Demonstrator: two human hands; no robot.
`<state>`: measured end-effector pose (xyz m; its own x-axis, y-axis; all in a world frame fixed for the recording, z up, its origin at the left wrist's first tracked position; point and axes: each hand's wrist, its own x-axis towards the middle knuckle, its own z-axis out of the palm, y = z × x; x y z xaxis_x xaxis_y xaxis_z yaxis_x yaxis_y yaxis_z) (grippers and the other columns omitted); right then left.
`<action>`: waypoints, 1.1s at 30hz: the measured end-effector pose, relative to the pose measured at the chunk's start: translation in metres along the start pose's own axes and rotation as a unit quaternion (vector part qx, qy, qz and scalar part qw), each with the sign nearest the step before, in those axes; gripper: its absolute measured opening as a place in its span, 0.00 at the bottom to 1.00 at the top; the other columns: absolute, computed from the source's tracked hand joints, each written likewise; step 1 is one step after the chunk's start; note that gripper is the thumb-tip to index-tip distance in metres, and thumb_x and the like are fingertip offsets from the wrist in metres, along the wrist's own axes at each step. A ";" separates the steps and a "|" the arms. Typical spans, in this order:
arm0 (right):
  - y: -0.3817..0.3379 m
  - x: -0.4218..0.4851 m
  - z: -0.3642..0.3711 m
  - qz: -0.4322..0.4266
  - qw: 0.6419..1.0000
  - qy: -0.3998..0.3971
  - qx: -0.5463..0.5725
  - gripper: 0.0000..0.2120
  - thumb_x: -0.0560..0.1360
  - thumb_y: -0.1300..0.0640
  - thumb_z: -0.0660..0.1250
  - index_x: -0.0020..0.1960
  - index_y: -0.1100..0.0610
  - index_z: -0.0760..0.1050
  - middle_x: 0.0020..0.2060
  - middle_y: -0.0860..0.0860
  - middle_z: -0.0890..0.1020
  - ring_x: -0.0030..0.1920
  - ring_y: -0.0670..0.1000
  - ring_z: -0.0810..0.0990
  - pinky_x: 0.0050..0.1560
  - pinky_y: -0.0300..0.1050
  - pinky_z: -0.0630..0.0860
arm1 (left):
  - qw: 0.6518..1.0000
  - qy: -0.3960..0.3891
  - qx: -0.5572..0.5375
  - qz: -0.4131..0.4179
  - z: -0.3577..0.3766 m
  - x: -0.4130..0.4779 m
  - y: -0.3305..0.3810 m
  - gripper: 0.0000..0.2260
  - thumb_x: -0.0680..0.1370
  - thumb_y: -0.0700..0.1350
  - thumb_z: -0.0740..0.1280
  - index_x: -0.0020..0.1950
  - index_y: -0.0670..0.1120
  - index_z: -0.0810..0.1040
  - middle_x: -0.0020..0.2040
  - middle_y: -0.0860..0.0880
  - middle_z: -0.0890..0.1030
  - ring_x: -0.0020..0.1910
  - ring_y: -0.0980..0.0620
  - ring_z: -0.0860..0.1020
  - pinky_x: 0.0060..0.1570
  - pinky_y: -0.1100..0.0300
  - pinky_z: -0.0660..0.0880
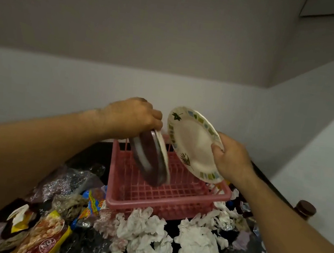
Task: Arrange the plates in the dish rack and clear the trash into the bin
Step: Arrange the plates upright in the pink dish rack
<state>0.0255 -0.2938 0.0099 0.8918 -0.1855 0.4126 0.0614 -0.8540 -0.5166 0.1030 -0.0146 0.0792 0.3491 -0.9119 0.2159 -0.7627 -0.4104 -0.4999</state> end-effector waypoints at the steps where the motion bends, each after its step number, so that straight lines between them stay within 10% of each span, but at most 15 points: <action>1: -0.001 -0.003 0.004 0.001 1.000 0.003 0.001 0.13 0.80 0.57 0.58 0.58 0.44 0.77 0.39 0.43 0.80 0.36 0.42 0.78 0.29 0.39 0.73 | 0.999 -0.015 0.034 0.030 0.001 -0.002 0.000 0.13 0.74 0.45 0.71 0.57 0.52 0.78 0.54 0.52 0.79 0.51 0.48 0.79 0.59 0.49 0.73; 11: -0.005 -0.019 0.027 0.023 1.000 0.016 -0.004 0.18 0.81 0.58 0.56 0.70 0.47 0.70 0.46 0.49 0.79 0.39 0.46 0.79 0.32 0.42 0.79 | 0.986 0.017 0.117 0.118 0.041 -0.029 0.003 0.12 0.72 0.40 0.73 0.53 0.49 0.82 0.51 0.49 0.82 0.55 0.44 0.80 0.57 0.45 0.76; 18: -0.003 -0.025 0.034 0.040 0.999 0.031 -0.008 0.19 0.82 0.58 0.56 0.72 0.48 0.68 0.47 0.48 0.77 0.43 0.49 0.79 0.36 0.46 0.83 | 0.986 -0.119 -0.086 -0.082 0.060 -0.037 0.004 0.25 0.78 0.41 0.66 0.73 0.53 0.64 0.77 0.48 0.60 0.78 0.44 0.51 0.75 0.48 0.57; 26: 0.003 -0.021 0.034 0.071 0.995 0.068 0.011 0.19 0.82 0.58 0.55 0.71 0.47 0.69 0.50 0.49 0.79 0.45 0.50 0.80 0.36 0.43 0.81 | 0.847 -0.048 -0.465 -0.253 0.045 -0.040 -0.007 0.21 0.79 0.34 0.57 0.66 0.52 0.76 0.73 0.53 0.68 0.71 0.63 0.59 0.70 0.64 0.51; 33: 0.009 -0.031 0.052 0.091 0.995 0.043 0.011 0.20 0.82 0.59 0.54 0.73 0.48 0.68 0.53 0.53 0.79 0.49 0.54 0.81 0.44 0.55 0.84 | 0.879 0.037 -0.358 -0.312 0.063 -0.030 0.026 0.17 0.83 0.44 0.55 0.71 0.44 0.72 0.74 0.48 0.68 0.75 0.53 0.60 0.70 0.64 0.51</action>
<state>0.0218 -0.2699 -0.0467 0.8479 -0.3778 0.3720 -0.0871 -0.7913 -0.6051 0.1067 0.0030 0.0070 0.8055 -0.4934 0.3282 -0.5912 -0.7076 0.3870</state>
